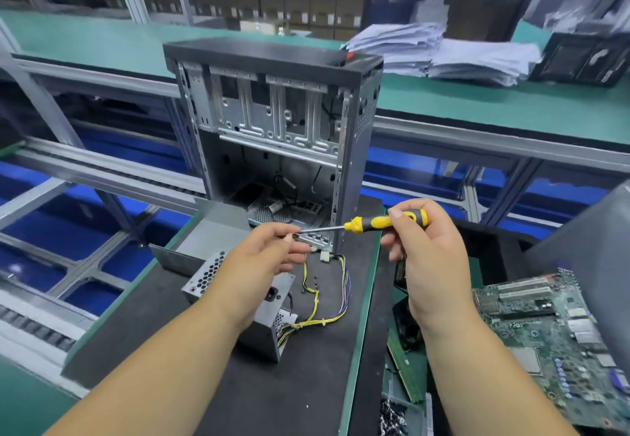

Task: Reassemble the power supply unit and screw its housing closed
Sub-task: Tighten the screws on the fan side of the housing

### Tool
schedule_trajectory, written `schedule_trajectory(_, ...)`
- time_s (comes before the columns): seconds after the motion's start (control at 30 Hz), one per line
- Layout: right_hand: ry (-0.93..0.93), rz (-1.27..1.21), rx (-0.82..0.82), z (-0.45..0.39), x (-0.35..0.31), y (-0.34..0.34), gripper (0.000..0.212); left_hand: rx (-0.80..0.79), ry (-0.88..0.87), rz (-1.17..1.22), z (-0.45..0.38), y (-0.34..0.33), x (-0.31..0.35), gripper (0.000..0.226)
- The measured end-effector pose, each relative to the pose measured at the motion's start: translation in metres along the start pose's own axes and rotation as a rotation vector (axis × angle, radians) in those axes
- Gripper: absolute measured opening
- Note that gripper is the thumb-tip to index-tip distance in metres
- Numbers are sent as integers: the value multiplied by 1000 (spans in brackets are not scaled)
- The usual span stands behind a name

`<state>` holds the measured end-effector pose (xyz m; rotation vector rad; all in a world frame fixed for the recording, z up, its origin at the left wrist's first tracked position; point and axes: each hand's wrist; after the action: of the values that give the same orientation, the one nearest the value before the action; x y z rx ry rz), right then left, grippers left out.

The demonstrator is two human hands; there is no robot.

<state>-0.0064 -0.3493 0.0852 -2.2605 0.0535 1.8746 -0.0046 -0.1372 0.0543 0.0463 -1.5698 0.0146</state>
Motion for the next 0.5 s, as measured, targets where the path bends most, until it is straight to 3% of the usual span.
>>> schedule_trajectory(0.3,27,-6,19,25,-25,3,8,-89,1,281,20,-2,22,29)
schedule_trajectory(0.5,40,7,63,41,-30,12,9,-88,31,362,26,-10,26,12)
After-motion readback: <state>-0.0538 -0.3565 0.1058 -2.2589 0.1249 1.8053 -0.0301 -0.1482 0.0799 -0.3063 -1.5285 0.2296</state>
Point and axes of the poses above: each hand's wrist, its own z-axis away from the middle knuckle, its own y-axis out of the back of the hand, x = y × z, and after that the axes turned 5 degrees about -y, right-handed
